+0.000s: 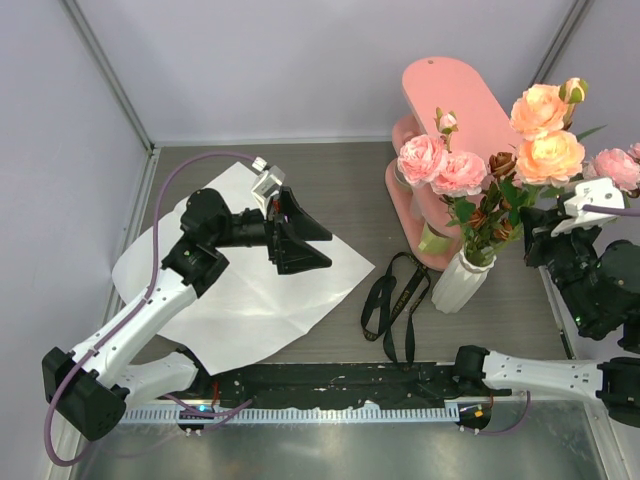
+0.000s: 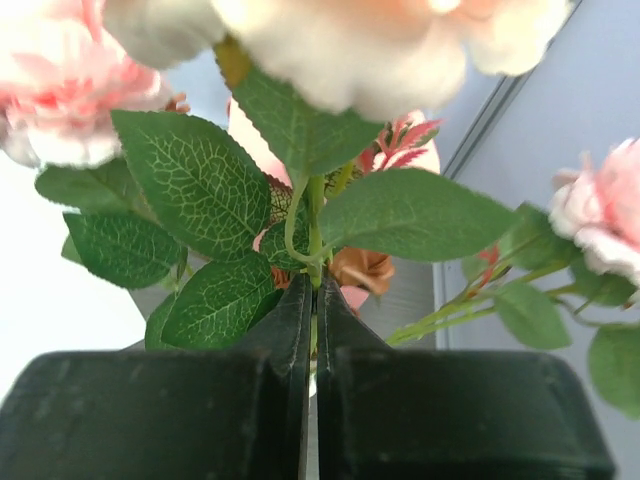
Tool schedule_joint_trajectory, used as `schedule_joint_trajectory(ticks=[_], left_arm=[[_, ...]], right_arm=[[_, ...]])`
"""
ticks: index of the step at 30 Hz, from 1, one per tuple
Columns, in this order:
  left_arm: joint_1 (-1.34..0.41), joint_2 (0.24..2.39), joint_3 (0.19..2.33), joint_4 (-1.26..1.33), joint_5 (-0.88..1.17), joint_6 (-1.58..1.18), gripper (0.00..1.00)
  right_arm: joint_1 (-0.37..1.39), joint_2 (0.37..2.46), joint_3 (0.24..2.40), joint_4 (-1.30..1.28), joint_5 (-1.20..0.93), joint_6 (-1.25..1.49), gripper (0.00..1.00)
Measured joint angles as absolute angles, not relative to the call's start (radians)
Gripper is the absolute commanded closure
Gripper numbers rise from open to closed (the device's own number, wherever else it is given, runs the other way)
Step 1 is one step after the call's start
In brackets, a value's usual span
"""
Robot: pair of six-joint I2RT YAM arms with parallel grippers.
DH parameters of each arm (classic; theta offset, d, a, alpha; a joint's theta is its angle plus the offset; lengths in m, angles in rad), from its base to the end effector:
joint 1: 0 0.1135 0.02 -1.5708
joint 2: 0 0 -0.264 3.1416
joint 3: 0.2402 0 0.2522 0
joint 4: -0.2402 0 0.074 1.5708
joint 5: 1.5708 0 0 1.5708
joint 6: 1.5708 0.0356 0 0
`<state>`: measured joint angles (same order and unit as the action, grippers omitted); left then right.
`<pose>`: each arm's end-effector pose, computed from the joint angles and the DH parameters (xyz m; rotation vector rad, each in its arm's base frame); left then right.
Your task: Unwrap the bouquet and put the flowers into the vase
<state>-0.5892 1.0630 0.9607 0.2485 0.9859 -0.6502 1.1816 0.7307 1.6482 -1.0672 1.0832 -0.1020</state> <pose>0.1781 -0.1548 0.3925 0.8763 1.5095 -1.6449 0.0345 0.0013 0.5072 -0.2682 1.6198 -0.1076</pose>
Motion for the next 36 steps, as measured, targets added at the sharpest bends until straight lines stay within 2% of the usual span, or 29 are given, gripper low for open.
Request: schedule_joint_trajectory(ticks=[9, 15, 18, 19, 21, 22, 23, 27, 36], left_arm=[[-0.589, 1.063, 0.961, 0.249, 0.986, -0.65, 0.14], [-0.589, 1.063, 0.961, 0.249, 0.986, -0.65, 0.15], [-0.589, 1.063, 0.961, 0.249, 0.986, -0.65, 0.15], [-0.589, 1.063, 0.961, 0.249, 0.986, -0.65, 0.14], [-0.589, 1.063, 0.961, 0.249, 0.986, -0.65, 0.14], [-0.589, 1.063, 0.961, 0.249, 0.986, -0.65, 0.14], [-0.589, 1.063, 0.961, 0.249, 0.986, -0.65, 0.14], [-0.589, 1.063, 0.961, 0.249, 0.986, -0.65, 0.14], [-0.589, 1.063, 0.961, 0.249, 0.986, -0.65, 0.14]], right_arm=[[1.182, 0.531, 1.291, -0.852, 1.083, -0.068, 0.99], [1.182, 0.427, 1.125, -0.746, 1.095, -0.044, 0.92], [1.182, 0.41, 1.105, -0.723, 1.109, -0.024, 0.79], [1.182, 0.408, 1.102, -0.72, 1.113, -0.017, 0.7], [1.182, 0.405, 1.097, -0.719, 1.115, 0.006, 0.6], [1.182, 0.405, 1.096, -0.719, 1.114, 0.015, 0.47], [1.182, 0.405, 1.095, -0.72, 1.114, 0.022, 0.39], [1.182, 0.406, 1.099, -0.736, 1.114, 0.064, 0.15], [1.182, 0.427, 1.243, -0.854, 1.044, 0.191, 0.12]])
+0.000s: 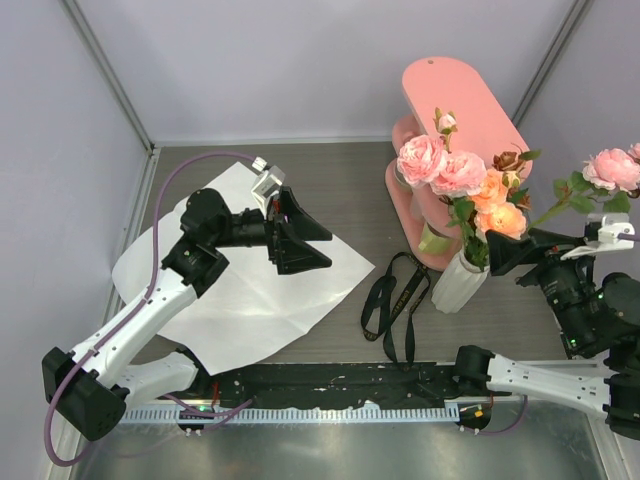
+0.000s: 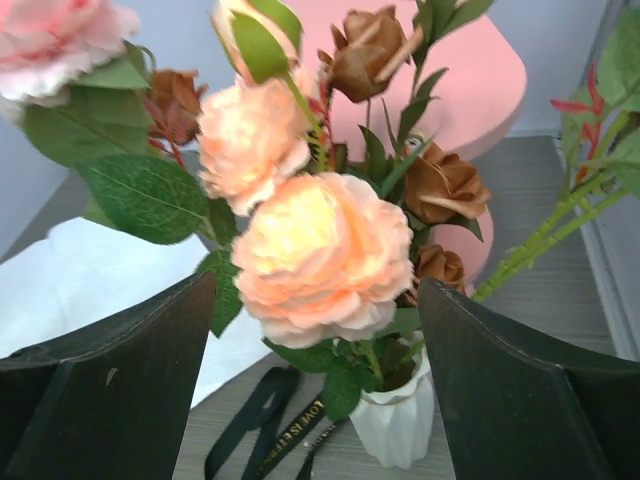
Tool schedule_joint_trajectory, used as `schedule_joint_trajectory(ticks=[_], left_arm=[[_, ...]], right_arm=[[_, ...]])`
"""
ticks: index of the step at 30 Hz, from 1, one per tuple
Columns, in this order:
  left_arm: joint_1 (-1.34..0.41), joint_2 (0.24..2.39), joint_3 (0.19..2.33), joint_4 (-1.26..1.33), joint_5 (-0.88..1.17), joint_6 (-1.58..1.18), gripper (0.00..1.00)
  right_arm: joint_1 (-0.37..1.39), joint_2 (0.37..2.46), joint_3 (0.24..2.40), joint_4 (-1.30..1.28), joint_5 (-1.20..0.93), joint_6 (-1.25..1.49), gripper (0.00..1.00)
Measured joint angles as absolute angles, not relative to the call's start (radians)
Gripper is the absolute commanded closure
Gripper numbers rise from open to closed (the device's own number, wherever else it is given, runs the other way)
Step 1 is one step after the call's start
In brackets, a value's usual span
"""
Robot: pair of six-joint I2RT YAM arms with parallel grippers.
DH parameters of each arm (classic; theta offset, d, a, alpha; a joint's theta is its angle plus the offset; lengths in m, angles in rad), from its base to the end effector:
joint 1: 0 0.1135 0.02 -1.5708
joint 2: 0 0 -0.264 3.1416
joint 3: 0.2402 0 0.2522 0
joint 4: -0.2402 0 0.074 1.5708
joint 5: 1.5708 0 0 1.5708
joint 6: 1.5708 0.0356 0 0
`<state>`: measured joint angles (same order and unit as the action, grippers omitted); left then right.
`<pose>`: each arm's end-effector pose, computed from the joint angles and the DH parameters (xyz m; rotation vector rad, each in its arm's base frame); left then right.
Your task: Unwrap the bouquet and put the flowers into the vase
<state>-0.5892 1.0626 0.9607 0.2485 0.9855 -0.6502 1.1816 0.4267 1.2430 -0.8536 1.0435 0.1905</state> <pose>0.1780 -0.1547 0.3926 0.8760 1.5091 -1.6446 0.0268 -0.0158 0.4389 0.0163 1.5942 0.2308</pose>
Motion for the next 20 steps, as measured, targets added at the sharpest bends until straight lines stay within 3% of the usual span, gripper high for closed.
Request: schedule_joint_trajectory(ticks=[12, 20], left_arm=[[-0.589, 1.062, 0.961, 0.244, 0.984, -0.645, 0.14], [-0.589, 1.061, 0.98, 0.144, 0.948, -0.574, 0.14]], right_arm=[[1.181, 0.519, 1.446, -0.792, 0.591, 0.208, 0.07], [1.181, 0.808, 1.585, -0.714, 0.492, 0.183, 0.06]])
